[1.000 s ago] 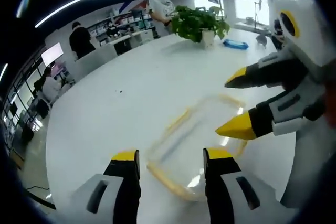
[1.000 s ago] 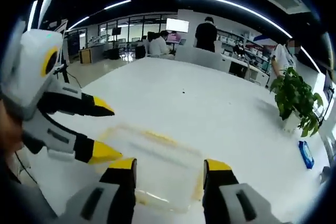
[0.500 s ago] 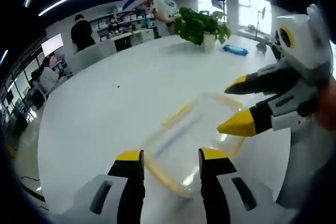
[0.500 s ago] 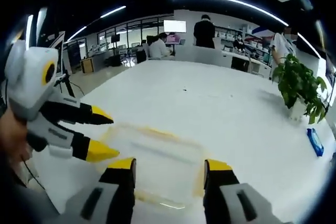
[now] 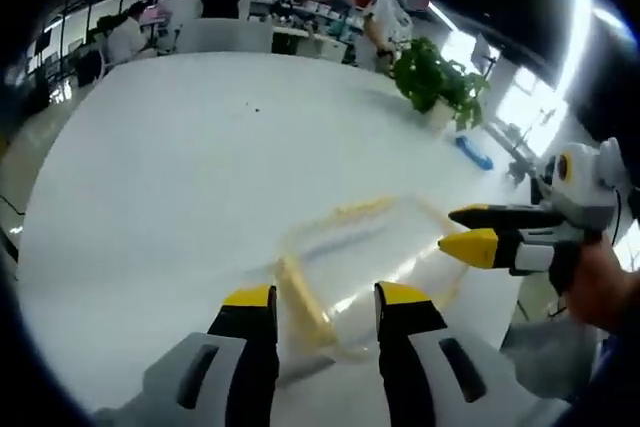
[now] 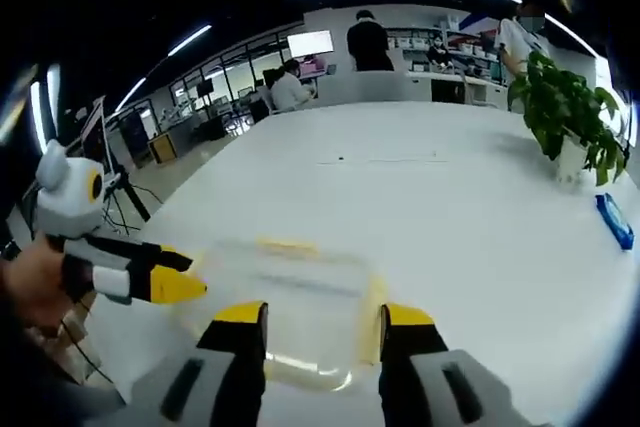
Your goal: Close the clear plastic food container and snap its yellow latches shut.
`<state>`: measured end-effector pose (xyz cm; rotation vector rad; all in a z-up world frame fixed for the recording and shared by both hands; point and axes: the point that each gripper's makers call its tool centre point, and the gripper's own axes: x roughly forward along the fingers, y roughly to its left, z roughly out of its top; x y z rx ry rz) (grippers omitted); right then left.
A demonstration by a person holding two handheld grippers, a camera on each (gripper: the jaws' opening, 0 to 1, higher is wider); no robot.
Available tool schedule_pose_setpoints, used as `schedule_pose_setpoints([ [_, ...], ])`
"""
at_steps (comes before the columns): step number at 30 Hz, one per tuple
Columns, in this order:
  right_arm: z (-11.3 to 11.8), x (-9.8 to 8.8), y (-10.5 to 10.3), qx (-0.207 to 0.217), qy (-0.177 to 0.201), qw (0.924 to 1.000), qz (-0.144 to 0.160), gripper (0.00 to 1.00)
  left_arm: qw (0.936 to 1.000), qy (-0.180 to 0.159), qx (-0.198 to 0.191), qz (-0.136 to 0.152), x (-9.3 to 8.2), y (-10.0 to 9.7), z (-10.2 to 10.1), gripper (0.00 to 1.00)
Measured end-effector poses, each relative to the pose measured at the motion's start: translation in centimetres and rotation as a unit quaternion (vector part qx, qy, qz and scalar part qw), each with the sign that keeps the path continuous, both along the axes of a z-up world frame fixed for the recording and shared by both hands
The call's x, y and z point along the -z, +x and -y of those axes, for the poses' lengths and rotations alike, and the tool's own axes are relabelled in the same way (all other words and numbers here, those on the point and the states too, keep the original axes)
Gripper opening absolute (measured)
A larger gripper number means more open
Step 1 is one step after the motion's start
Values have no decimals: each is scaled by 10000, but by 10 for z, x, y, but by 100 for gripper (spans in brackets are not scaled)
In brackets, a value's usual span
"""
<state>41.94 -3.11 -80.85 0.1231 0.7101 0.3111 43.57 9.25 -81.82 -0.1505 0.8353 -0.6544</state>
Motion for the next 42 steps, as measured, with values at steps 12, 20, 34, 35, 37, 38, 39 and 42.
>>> schedule_pose_setpoints([
  [12,0,8,-1,-186,-90,9996,-167,43,9998,144,15,154,-1,0,2,34],
  [20,-1,8,-2,-368,-82,9991,-191,42,9998,159,117,71,1,0,3,31],
  [34,2,11,-2,-562,230,9971,-464,34,9998,-8,119,-160,8,0,6,29],
  [35,2,12,-4,-594,204,9967,-520,34,9998,8,144,-147,7,0,6,29],
  [37,1,11,-4,-608,171,9966,-533,34,9998,15,153,-153,6,1,5,29],
  [38,2,11,-5,-601,188,9967,-522,34,9998,14,147,-152,7,2,4,29],
  [39,3,12,-6,-578,216,9969,-492,34,9998,13,139,-144,6,1,4,29],
  [42,3,11,-5,-561,223,9971,-455,34,9998,14,129,-141,6,2,4,29],
])
